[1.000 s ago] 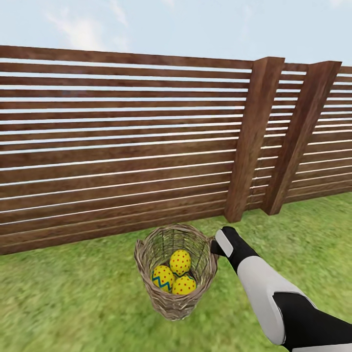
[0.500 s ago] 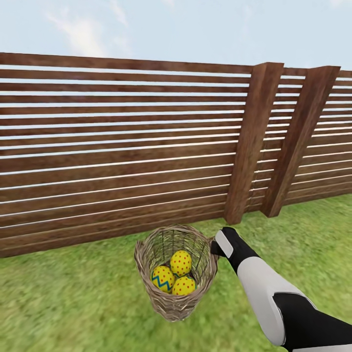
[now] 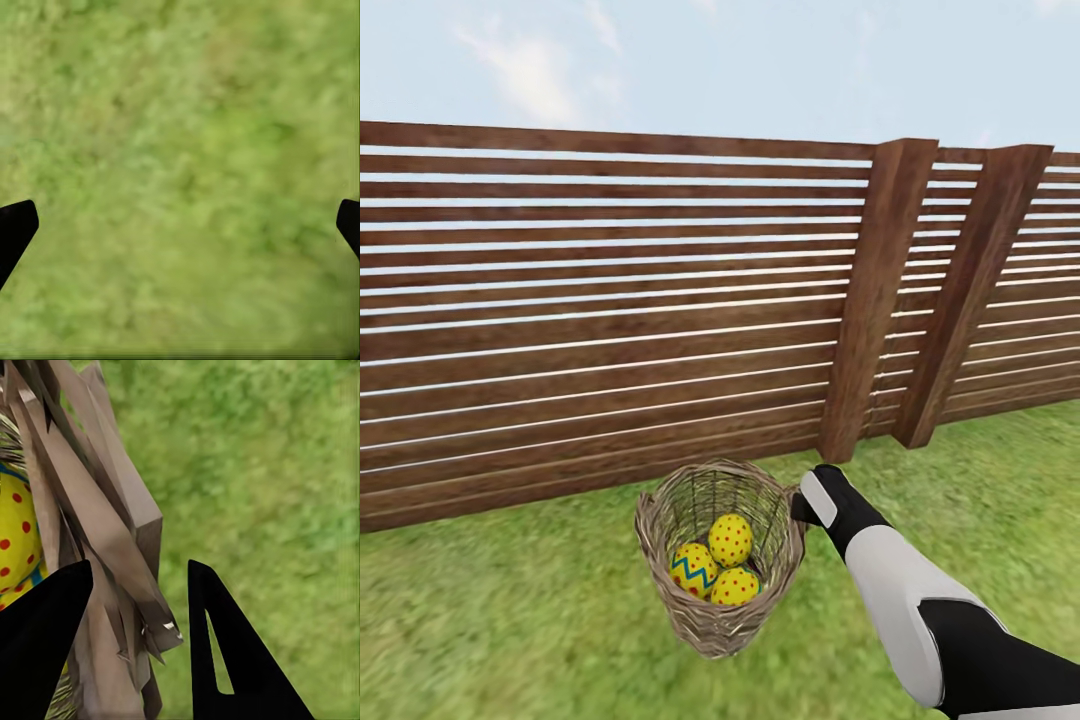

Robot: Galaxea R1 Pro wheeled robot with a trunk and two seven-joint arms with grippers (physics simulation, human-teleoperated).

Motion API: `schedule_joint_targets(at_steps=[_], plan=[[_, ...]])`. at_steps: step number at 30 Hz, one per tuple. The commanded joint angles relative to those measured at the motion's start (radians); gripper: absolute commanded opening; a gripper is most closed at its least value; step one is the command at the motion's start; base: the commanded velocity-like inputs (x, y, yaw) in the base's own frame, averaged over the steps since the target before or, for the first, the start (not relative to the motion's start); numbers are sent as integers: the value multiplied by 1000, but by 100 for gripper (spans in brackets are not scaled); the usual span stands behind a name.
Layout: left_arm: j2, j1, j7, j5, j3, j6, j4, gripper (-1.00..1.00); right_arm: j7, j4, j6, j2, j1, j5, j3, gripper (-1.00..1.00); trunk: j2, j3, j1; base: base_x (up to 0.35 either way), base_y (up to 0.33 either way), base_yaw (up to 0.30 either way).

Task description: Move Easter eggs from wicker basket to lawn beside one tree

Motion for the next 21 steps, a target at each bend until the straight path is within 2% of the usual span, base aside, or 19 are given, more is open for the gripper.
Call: schedule_joint_targets(at_steps=[1, 5, 9, 13, 17, 19, 21], plan=[[1, -1, 3, 9, -8, -4, 9, 100, -9, -2, -2, 1, 0, -16, -5, -100, 7, 3, -4, 0, 0, 0], [-5, -4, 2, 3, -14, -7, 71, 100, -9, -2, -2, 1, 0, -16, -4, -100, 35, 15, -19, 0, 0, 0], [-6, -5, 1, 0, -17, -8, 90, 100, -9, -2, -3, 2, 1, -16, -1, -100, 63, 28, -35, 0, 0, 0], [-8, -5, 1, -1, -17, -8, 93, 100, -9, -1, -2, 1, 1, -17, -2, -100, 63, 28, -35, 0, 0, -43], [-8, -5, 1, 0, -16, -4, 93, 100, -9, 0, -1, 1, 1, -17, -4, -100, 63, 28, -35, 0, 0, -232], [-16, -5, 0, 0, -16, -2, 92, 100, -9, 0, -1, 1, 1, -17, -4, -100, 63, 28, -35, 0, 0, -265], [-47, -5, -3, 1, -15, -1, 91, 100, -9, 0, -1, 1, 1, -17, -4, -100, 63, 28, -35, 0, 0, -270]])
